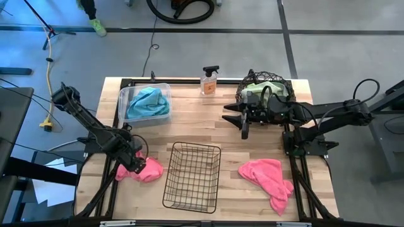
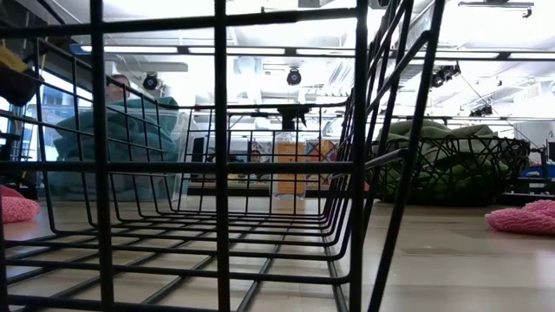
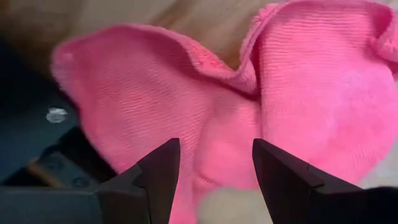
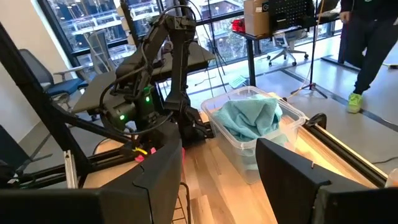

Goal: Sort microfiber towel by color & place in baskets

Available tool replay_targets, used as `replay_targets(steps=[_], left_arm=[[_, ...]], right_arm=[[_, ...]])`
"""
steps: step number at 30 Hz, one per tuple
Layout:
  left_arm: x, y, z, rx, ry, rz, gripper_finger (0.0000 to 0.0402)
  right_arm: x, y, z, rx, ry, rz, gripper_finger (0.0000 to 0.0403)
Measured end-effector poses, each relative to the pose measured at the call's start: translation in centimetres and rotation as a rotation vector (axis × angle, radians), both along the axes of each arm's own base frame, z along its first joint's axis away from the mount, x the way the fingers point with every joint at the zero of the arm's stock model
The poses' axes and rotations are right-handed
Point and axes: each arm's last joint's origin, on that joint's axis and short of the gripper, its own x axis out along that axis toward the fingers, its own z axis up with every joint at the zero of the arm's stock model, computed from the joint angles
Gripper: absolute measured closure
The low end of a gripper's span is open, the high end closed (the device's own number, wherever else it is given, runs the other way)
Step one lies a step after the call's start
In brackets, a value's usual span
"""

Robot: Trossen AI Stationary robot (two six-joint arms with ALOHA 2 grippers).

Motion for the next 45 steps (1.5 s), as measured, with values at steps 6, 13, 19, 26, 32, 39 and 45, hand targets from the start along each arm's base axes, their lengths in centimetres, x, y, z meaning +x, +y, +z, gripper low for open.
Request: replay_targets(steps=[6,13,19,26,32,39,45], left_arm=[[0.8,-0.7,-1.8,0.017,0.022,0.016,0.0211],[1.7,-1.5,-4.1,0.097,0.109,0.004,0.0211],[2.3,-2.1,-5.2,0.131,0.135,0.002,0.0211],[2.3,-2.0,-4.9,0.105,0.098,-0.029,0.0299],[2.1,-1.9,-3.1,0.034,-0.001,-0.080,0.0388],[1.2,-1.1,3.0,-0.088,-0.195,-0.193,0.0399],[-1.1,1.4,10.3,-0.083,-0.324,-0.159,0.0401]], right_arm=[[0.0,0.0,0.0,0.000,-0.001,0.000,0.0201],[0.0,0.0,0.0,0.000,0.001,0.000,0.0201],[0.0,0.0,-0.1,-0.001,0.008,0.000,0.0201],[0.0,0.0,-0.4,-0.003,0.036,0.000,0.0201],[-0.1,0.0,-0.7,-0.006,0.070,0.006,0.0201],[-0.1,0.0,-0.7,-0.004,0.069,0.012,0.0201],[-0.1,0.0,-0.6,-0.012,0.068,0.013,0.0201]])
